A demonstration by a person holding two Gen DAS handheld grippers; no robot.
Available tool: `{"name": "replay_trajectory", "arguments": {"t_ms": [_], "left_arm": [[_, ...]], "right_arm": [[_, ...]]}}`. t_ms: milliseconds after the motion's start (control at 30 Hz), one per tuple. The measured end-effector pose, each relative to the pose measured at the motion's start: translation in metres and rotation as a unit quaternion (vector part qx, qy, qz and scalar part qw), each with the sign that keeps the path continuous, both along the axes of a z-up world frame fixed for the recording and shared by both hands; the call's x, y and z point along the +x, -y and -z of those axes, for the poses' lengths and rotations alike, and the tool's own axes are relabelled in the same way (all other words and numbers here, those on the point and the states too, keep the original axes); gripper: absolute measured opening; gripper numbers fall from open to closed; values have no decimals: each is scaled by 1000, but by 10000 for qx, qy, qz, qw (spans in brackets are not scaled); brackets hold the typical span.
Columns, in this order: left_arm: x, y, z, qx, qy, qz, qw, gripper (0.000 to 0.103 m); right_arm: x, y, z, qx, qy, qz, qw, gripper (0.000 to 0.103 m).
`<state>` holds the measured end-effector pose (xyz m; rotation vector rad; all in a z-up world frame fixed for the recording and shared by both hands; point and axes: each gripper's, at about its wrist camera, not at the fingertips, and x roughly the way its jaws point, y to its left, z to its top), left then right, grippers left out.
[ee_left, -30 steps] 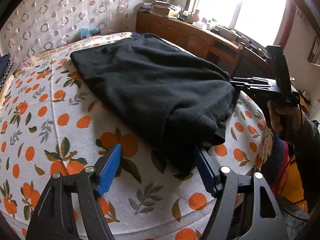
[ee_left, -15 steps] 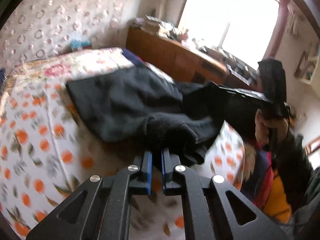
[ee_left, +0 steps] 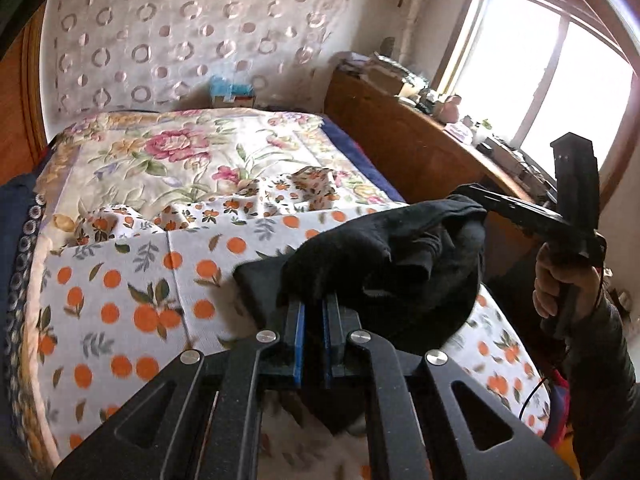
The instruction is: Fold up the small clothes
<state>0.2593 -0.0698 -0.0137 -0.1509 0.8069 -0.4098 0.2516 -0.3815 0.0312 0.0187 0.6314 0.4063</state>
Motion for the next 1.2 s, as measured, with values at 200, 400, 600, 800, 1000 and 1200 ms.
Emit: {"name": "replay_trajectory", "arguments": {"t_ms": [200, 400, 600, 800, 1000, 1200], "left_arm": [[26, -3, 16, 85, -221, -57, 9997, 8], [28, -12, 16, 138, -97, -60, 9998, 47], [15, -21, 25, 149, -253, 126, 9995, 62], [33, -8, 50, 290, -565, 201, 9978, 63], [59, -4, 54, 384, -504, 67, 9980, 63], [72, -24, 56, 391, -447, -456, 9972, 63]], "right_arm": [[44, -20, 2, -83, -308, 59, 9995, 8], [43, -22, -8, -367, -267, 297, 9985, 37], [14, -9, -5, -533, -188, 220, 9982, 54], [29, -28, 18, -638, -665, -81, 9957, 60], [67, -37, 10, -265, -694, -305, 9968, 35], [88, -14, 8, 16, -955, 65, 9954, 3]]}}
